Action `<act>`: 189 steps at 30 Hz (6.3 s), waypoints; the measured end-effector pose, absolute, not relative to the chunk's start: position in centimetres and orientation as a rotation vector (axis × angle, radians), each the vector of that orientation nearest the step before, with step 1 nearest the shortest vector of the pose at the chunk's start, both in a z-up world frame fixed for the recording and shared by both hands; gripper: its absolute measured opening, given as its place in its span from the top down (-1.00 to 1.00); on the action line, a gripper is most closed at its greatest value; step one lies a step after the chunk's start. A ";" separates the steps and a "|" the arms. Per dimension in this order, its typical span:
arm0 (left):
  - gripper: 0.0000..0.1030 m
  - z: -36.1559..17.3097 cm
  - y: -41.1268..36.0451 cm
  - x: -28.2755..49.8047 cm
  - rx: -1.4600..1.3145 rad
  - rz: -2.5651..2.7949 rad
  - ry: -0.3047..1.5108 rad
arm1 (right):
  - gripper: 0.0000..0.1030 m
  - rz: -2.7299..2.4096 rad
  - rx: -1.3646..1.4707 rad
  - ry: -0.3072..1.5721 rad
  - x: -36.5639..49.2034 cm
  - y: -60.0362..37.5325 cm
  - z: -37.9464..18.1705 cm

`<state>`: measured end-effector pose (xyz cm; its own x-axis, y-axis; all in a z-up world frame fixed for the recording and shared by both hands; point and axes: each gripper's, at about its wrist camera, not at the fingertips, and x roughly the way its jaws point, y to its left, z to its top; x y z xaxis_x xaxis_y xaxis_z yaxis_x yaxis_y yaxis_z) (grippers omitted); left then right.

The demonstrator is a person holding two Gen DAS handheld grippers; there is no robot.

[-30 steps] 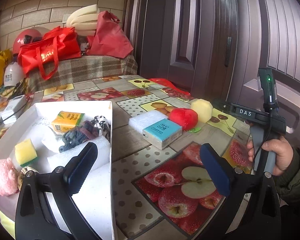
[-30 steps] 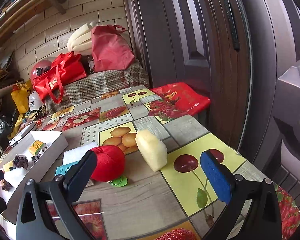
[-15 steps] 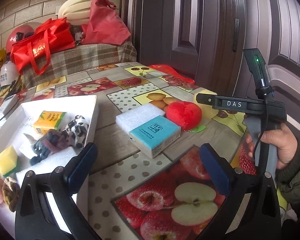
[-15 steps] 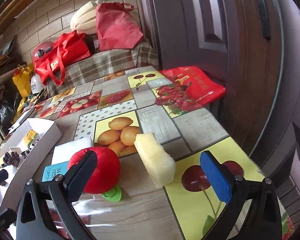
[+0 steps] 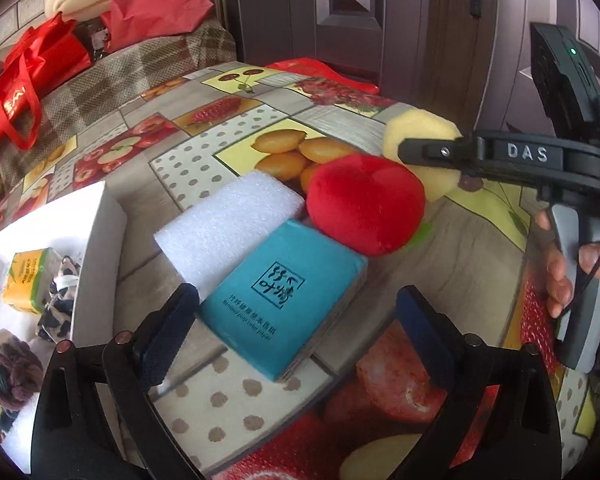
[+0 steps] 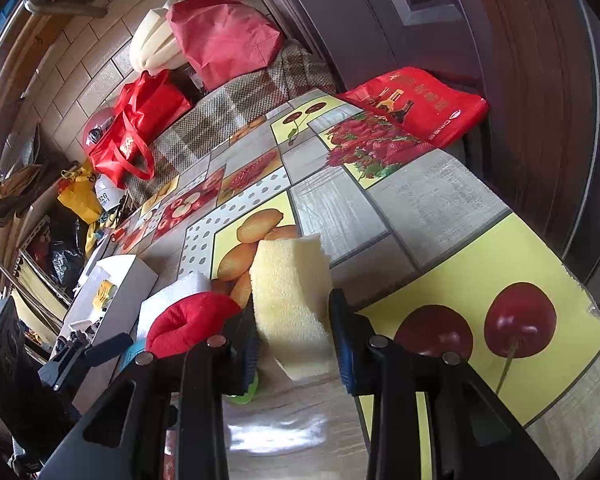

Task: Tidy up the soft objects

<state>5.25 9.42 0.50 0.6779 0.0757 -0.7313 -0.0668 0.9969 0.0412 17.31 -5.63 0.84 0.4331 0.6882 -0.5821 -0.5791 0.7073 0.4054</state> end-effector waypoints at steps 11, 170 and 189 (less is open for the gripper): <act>-0.49 0.2 8.6 5.3 0.029 0.082 0.850 | 0.37 0.809 0.191 0.825 17.7 -5.9 0.5; -1.00 3.9 24.0 -16.9 -0.182 0.771 0.311 | -1.00 0.860 -0.208 0.204 -1.6 4.4 4.9; -0.99 2.5 10.5 -5.1 -0.075 0.308 0.628 | -0.47 0.859 -0.250 0.686 11.2 2.7 1.4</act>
